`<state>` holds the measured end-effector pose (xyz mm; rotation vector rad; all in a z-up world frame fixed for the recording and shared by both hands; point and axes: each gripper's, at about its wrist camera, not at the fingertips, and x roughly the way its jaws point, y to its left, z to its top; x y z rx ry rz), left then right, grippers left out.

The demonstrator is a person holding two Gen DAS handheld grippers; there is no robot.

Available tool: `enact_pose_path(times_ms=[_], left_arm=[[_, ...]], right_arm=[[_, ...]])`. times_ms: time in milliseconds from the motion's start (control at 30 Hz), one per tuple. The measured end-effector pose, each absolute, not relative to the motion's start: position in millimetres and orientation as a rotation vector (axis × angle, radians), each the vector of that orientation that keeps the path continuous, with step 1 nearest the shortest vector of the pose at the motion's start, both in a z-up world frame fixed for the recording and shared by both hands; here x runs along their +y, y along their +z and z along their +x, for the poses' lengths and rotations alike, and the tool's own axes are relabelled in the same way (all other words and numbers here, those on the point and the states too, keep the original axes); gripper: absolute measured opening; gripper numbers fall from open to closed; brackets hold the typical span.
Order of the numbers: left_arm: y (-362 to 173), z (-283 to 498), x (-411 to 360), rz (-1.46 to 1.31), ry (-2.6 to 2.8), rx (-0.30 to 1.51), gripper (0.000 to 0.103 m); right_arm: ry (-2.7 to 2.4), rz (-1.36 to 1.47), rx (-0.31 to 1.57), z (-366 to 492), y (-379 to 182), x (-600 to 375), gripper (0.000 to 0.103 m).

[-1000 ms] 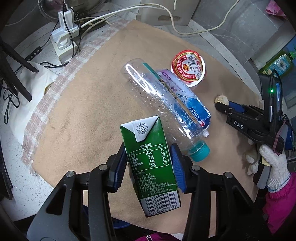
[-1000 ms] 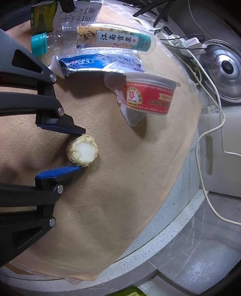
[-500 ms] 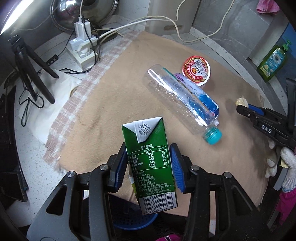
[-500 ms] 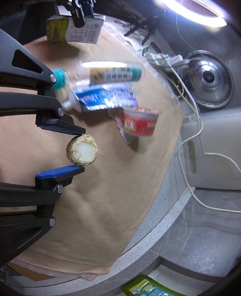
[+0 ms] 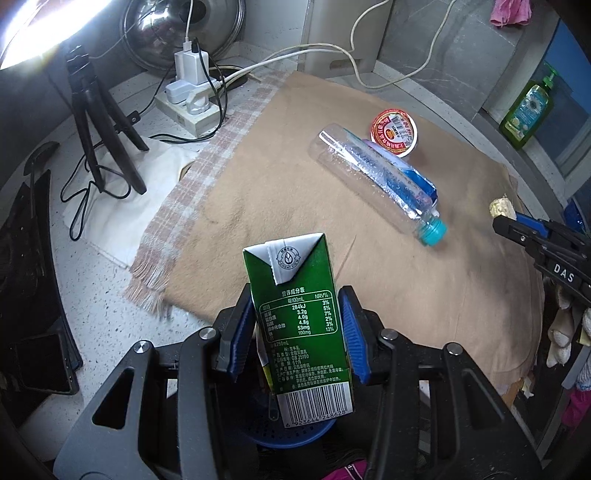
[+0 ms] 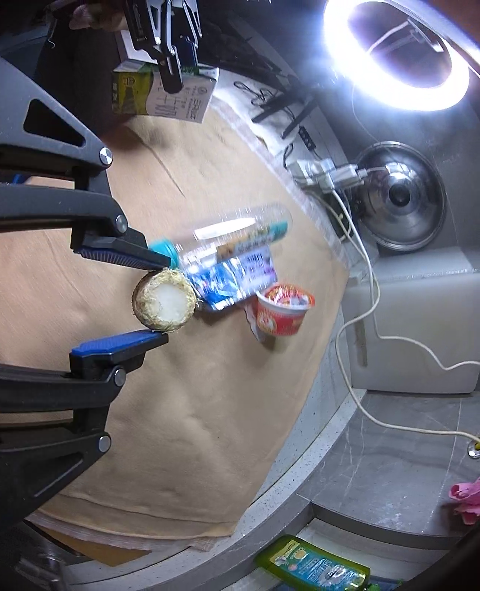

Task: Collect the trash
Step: 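Carry the milk carton and peel down over the blue basket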

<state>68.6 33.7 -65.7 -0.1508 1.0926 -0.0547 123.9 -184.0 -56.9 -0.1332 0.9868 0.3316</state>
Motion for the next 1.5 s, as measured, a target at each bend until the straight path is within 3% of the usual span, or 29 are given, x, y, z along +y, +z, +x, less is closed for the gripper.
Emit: enact_pose_path(times_ms=[767, 1500], left_arm=[[-107, -29, 65, -0.113, -0.125, 1.147, 0.045], [-200, -68, 66, -0.102, -0.157, 1.306, 0.045]], right_arm=[[0.409, -0.035, 1.047, -12, -69, -113, 0.034], [0.462, -0.092, 1.231, -73, -161, -56, 0.034]])
